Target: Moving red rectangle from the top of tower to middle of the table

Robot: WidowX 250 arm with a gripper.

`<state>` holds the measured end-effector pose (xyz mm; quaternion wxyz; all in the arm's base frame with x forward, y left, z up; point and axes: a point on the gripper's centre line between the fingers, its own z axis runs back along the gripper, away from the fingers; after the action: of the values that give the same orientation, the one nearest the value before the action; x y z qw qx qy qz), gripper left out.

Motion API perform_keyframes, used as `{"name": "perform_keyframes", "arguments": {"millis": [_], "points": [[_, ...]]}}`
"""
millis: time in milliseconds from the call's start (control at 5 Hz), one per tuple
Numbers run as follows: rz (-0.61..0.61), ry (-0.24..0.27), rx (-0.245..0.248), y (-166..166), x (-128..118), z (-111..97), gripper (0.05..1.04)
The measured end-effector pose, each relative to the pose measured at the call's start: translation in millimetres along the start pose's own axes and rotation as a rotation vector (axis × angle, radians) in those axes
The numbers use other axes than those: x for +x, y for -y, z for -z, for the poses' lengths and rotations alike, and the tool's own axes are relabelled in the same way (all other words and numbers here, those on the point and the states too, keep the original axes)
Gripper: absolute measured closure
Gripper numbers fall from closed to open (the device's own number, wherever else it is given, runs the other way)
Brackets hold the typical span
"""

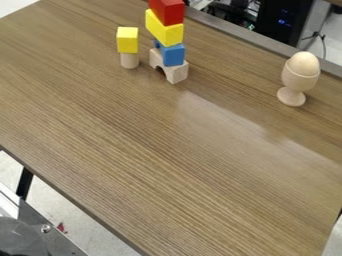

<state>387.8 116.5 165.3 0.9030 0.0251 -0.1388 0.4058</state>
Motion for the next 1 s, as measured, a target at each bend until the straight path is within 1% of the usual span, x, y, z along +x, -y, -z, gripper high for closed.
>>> {"name": "perform_keyframes", "arguments": {"millis": [400,600,800,1000], "points": [[-0.001,-0.013,0.021,1,1,20,0.084],[0.008,0.002,0.024,3,2,21,0.084],[0.009,-0.001,0.028,2,-1,25,0.117],[0.006,-0.006,0.03,1,-3,30,0.414]]}}
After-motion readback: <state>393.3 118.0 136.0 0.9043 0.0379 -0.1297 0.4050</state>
